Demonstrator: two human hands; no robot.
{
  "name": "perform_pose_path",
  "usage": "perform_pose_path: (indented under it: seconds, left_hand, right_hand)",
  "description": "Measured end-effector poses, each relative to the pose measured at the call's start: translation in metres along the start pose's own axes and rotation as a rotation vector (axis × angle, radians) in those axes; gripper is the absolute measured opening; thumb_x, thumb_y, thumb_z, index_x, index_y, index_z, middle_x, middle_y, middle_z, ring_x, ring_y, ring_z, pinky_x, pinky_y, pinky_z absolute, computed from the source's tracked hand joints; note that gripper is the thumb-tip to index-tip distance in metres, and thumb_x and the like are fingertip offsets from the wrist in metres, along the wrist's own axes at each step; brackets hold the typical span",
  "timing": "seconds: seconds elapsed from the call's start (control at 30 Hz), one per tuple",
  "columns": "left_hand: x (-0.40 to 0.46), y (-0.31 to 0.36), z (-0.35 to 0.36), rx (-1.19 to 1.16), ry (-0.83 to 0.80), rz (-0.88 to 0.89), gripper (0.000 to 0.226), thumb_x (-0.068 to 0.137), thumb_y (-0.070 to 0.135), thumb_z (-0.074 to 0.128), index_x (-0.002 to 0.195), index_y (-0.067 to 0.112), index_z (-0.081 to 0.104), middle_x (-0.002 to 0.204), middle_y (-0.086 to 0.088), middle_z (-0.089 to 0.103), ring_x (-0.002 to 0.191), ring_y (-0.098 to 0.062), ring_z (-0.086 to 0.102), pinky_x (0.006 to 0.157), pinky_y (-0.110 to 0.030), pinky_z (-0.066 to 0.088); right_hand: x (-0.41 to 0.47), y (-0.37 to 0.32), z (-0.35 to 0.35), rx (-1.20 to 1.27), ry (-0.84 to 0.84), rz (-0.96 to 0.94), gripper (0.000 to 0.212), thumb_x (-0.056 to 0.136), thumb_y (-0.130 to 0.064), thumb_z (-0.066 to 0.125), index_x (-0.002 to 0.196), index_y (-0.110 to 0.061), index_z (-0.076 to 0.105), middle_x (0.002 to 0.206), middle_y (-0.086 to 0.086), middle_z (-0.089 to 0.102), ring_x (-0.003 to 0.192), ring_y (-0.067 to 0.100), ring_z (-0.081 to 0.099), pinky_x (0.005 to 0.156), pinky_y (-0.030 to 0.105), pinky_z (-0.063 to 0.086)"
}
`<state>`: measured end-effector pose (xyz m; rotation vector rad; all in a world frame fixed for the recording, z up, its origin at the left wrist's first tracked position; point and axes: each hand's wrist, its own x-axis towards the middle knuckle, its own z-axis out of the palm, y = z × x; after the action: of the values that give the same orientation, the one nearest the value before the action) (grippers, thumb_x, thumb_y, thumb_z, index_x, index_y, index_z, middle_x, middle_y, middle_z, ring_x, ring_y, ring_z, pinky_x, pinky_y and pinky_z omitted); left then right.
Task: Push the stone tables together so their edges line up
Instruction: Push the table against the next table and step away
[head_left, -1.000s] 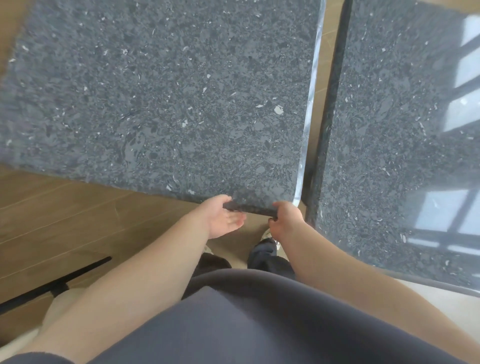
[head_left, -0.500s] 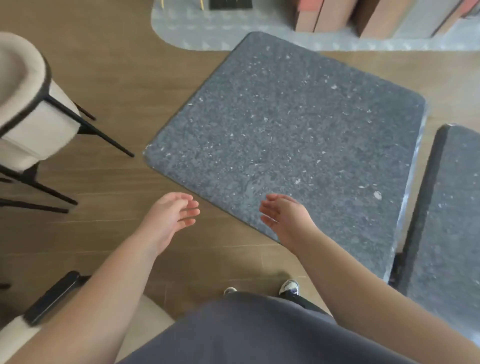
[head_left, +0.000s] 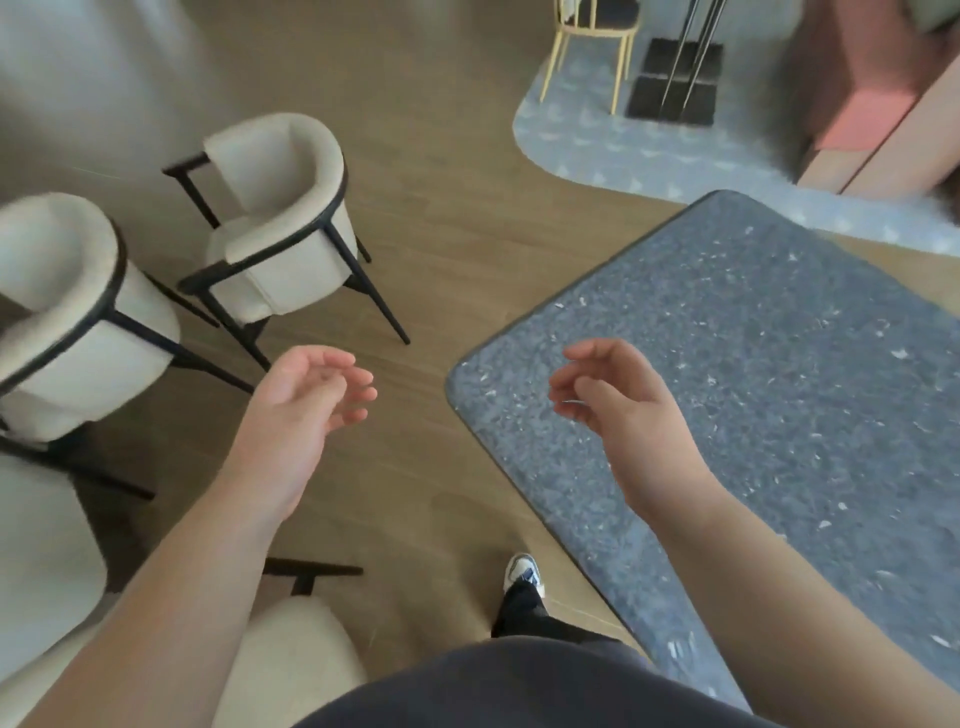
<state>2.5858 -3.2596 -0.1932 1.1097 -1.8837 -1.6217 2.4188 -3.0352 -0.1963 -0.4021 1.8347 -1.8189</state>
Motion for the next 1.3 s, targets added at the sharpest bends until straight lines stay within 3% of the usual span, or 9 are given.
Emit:
perform_pose_path:
  seconds: [0.13, 0.3, 0.5, 0.87, 1.03, 1.2, 1.3]
  left_hand:
    - [0.042, 0.027, 0.010, 0.085, 0.044, 0.122, 0.030, 0.103, 0.003, 0.048, 0.109, 0.027, 0.063, 0.100, 0.007, 0.075, 0.095, -0.010, 0.074, 0.075, -0.014, 0.057]
    - [0.096, 0.047, 0.023, 0.026, 0.102, 0.161, 0.031, 0.102, 0.000, 0.048, 0.111, 0.025, 0.063, 0.101, 0.004, 0.074, 0.096, -0.013, 0.074, 0.079, -0.018, 0.058]
    - [0.147, 0.046, 0.032, -0.028, 0.063, 0.137, 0.032, 0.100, -0.007, 0.045, 0.114, 0.017, 0.062, 0.099, -0.001, 0.074, 0.098, -0.019, 0.073, 0.085, -0.030, 0.061]
    - [0.317, 0.046, -0.021, -0.103, -0.103, 0.251, 0.028, 0.096, 0.000, 0.047, 0.113, 0.017, 0.060, 0.098, 0.001, 0.073, 0.098, -0.023, 0.071, 0.090, -0.039, 0.058]
    - [0.424, 0.060, -0.068, -0.096, -0.233, 0.271, 0.026, 0.094, 0.006, 0.046, 0.114, 0.017, 0.059, 0.097, 0.002, 0.072, 0.095, -0.016, 0.070, 0.089, -0.029, 0.057]
    - [0.510, 0.085, -0.094, -0.136, -0.325, 0.301, 0.023, 0.094, 0.009, 0.046, 0.112, 0.018, 0.058, 0.096, 0.001, 0.072, 0.094, -0.018, 0.070, 0.086, -0.031, 0.057]
    - [0.551, 0.092, -0.091, -0.154, -0.375, 0.293, 0.023, 0.095, 0.010, 0.046, 0.112, 0.018, 0.059, 0.098, -0.003, 0.072, 0.096, -0.024, 0.070, 0.087, -0.038, 0.056]
  right_hand:
    - [0.062, -0.021, 0.009, -0.039, -0.098, -0.103, 0.032, 0.086, -0.011, 0.045, 0.106, -0.028, 0.063, 0.090, -0.005, 0.072, 0.091, 0.023, 0.067, 0.089, 0.035, 0.056]
    - [0.139, -0.031, 0.025, -0.049, -0.137, -0.094, 0.032, 0.085, -0.011, 0.044, 0.105, -0.028, 0.062, 0.092, -0.002, 0.072, 0.093, 0.029, 0.066, 0.095, 0.049, 0.055]
    - [0.188, -0.025, 0.043, 0.028, -0.148, -0.096, 0.034, 0.087, -0.006, 0.044, 0.108, -0.026, 0.063, 0.094, -0.002, 0.072, 0.092, 0.017, 0.070, 0.091, 0.033, 0.058]
    - [0.297, -0.024, 0.141, 0.005, 0.013, -0.103, 0.037, 0.085, -0.002, 0.042, 0.109, -0.021, 0.062, 0.090, -0.002, 0.070, 0.088, 0.019, 0.067, 0.087, 0.034, 0.055]
    - [0.372, -0.043, 0.225, 0.013, 0.136, -0.125, 0.035, 0.084, 0.001, 0.041, 0.108, -0.016, 0.059, 0.086, -0.003, 0.068, 0.084, 0.016, 0.066, 0.082, 0.031, 0.056]
    - [0.429, -0.072, 0.273, 0.002, 0.204, -0.172, 0.039, 0.088, 0.011, 0.038, 0.109, -0.015, 0.058, 0.086, -0.003, 0.067, 0.084, 0.016, 0.065, 0.081, 0.031, 0.055]
    - [0.458, -0.081, 0.280, -0.012, 0.260, -0.178, 0.042, 0.089, 0.015, 0.036, 0.108, -0.015, 0.058, 0.086, -0.002, 0.067, 0.084, 0.017, 0.064, 0.083, 0.034, 0.055]
